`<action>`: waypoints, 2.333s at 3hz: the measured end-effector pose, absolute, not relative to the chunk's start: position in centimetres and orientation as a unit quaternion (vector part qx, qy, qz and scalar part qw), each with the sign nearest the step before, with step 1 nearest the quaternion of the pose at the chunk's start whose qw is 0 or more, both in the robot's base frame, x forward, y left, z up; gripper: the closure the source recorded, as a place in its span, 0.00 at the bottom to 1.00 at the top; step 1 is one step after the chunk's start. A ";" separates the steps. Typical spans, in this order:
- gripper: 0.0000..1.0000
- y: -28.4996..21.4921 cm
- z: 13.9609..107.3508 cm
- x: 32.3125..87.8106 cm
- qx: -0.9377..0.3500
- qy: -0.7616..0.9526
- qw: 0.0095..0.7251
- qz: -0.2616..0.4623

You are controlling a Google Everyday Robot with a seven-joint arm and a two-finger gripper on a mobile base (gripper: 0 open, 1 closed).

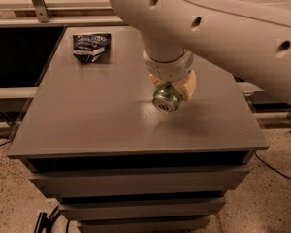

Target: Place green can upright

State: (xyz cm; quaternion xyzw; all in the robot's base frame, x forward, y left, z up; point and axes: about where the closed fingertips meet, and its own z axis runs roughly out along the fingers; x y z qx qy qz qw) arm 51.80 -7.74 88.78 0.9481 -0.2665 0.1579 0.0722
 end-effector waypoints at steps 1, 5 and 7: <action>1.00 -7.6 88.8 52.0 0.935 -0.310 0.060 0.163; 1.00 -8.4 88.9 52.9 0.866 -0.492 0.024 0.089; 1.00 -9.4 88.9 51.9 0.777 -0.628 -0.025 0.042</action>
Offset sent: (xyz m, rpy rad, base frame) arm 0.0014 0.0006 -0.0001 0.0291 -0.0250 -0.0817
